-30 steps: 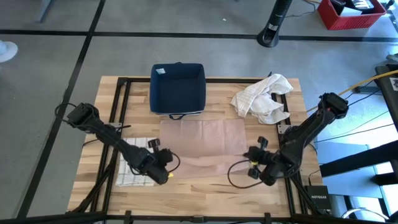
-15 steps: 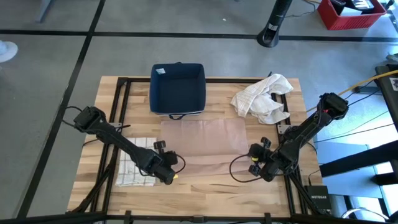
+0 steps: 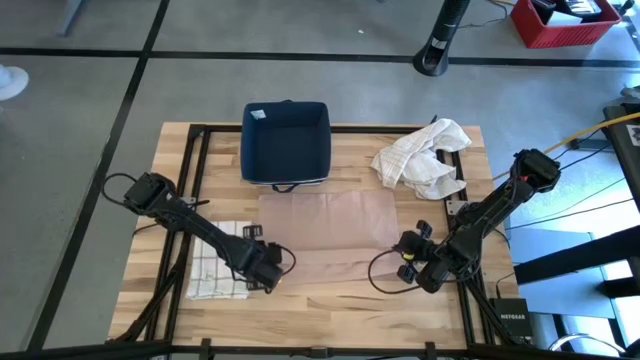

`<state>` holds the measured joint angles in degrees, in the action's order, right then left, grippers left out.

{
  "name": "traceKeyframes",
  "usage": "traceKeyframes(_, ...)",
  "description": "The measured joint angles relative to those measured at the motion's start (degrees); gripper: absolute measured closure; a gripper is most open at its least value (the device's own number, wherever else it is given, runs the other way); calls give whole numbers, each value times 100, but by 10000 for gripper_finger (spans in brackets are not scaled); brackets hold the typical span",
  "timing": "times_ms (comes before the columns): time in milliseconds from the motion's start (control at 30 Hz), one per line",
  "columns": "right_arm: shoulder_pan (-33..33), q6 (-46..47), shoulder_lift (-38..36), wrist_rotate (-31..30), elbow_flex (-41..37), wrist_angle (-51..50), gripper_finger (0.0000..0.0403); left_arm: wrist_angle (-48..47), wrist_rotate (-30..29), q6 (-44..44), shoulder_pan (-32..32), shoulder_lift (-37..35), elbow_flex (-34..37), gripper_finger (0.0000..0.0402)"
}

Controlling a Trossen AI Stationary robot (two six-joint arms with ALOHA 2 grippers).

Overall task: Fold towel
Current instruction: Fold the light brown towel

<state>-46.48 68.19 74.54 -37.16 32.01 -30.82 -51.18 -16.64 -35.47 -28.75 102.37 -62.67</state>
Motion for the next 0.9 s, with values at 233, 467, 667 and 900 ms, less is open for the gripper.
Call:
traceKeyframes(233,0,-109,0,-24,0,58,402,-325,126,-8,-2,0,0,299)
traceKeyframes(467,0,-116,0,64,0,56,402,-214,33,69,-2,0,0,384)
traceKeyframes(667,105,986,0,248,2,-31,392,-194,-372,-631,-2,-4,107,398)
traceKeyframes(900,461,2617,-39,867,19,-476,284,143,-421,-1375,-54,-4,395,399)
